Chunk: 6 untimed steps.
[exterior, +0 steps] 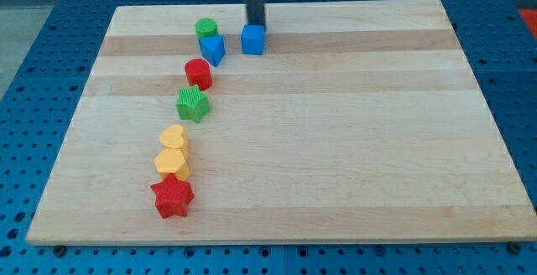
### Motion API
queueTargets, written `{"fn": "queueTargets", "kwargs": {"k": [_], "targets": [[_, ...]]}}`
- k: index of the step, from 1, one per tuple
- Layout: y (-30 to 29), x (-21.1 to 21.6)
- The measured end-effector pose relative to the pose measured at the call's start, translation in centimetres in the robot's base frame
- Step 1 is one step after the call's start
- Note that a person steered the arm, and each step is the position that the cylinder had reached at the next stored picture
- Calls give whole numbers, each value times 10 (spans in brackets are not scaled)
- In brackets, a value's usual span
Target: Move the arm towards the red star
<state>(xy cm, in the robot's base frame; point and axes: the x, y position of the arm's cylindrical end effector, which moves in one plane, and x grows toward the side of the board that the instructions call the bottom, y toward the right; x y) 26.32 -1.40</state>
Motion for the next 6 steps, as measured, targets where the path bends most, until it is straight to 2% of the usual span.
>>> {"fn": "queueTargets", "kwargs": {"k": [1,2,3,4,6], "targets": [[22,16],[82,38],[102,58],[123,116],[93,220]]}}
